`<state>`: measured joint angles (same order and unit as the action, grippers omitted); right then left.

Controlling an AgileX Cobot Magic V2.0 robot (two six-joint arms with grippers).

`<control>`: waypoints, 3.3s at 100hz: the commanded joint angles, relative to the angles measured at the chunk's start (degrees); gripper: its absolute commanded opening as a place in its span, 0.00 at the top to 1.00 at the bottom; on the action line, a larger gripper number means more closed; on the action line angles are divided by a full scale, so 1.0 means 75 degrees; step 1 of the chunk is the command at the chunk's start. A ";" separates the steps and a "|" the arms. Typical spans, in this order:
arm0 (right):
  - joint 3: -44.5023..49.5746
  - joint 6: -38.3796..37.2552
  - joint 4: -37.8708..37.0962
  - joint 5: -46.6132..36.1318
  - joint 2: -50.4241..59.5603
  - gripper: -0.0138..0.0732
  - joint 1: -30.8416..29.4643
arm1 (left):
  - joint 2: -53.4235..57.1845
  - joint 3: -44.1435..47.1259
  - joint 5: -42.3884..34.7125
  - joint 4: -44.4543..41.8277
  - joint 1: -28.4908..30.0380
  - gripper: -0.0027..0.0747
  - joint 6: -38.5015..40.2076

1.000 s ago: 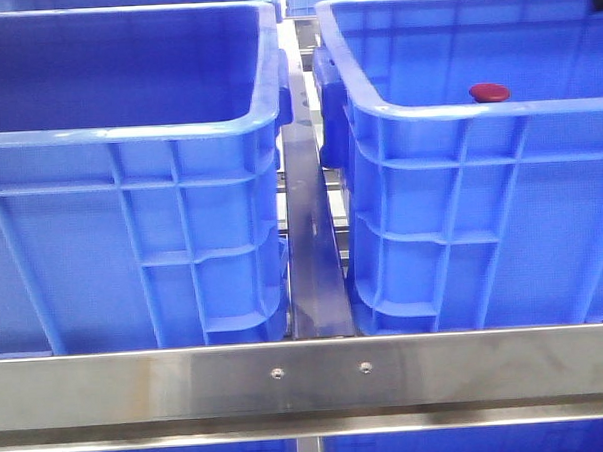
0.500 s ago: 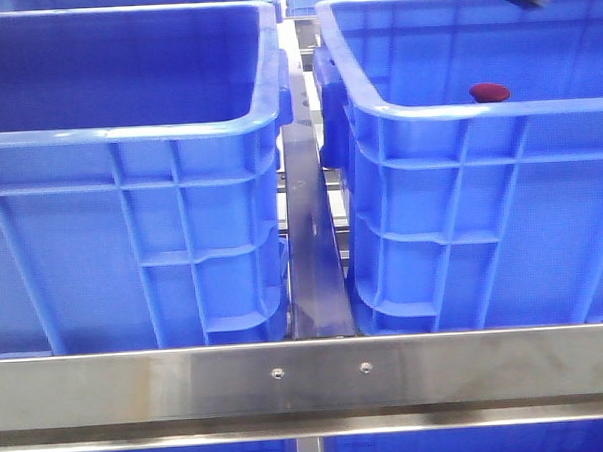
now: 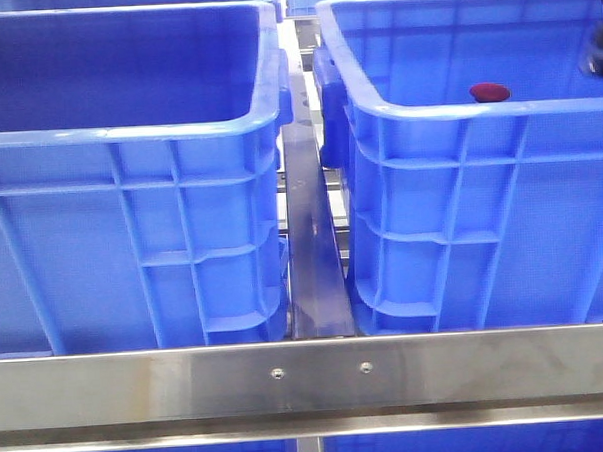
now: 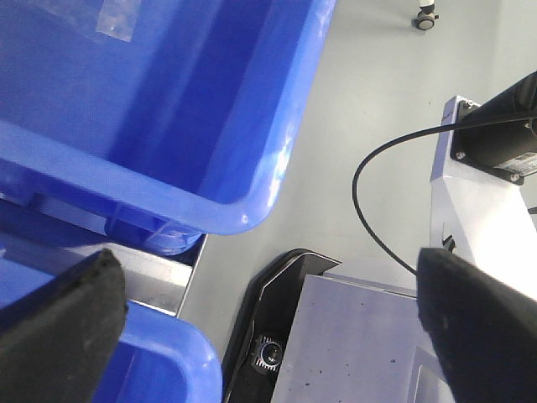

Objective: Pick red and yellow buttons and place in box

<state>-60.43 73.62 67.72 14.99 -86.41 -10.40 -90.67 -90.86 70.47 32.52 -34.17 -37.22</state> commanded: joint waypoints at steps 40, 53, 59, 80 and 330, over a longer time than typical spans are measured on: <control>-0.1379 0.0143 0.0246 -0.0540 -0.1406 0.51 -0.0017 | 0.0325 -0.0203 -0.0068 0.0378 -0.0065 0.11 0.0028; -0.1645 0.0143 0.0246 -0.0517 -0.1705 0.51 -0.0002 | 0.0325 -0.0203 -0.0095 0.0378 -0.0065 0.11 0.0028; -0.1682 0.0143 0.0246 -0.0545 -0.1816 0.51 0.0050 | 0.0325 -0.0203 -0.0095 0.0378 -0.0065 0.11 0.0028; -0.1766 0.0143 0.0246 -0.0703 -0.2194 0.51 0.0161 | 0.0325 -0.0203 -0.0147 0.0378 -0.0065 0.11 0.0028; 0.2880 -0.0669 0.0335 0.1094 0.4889 0.92 0.0152 | 0.2207 0.1858 -0.2750 -0.4837 -0.1296 0.99 0.5381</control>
<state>-37.35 69.25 68.53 24.17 -50.62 -9.02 -79.13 -78.35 55.77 0.00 -42.04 -1.29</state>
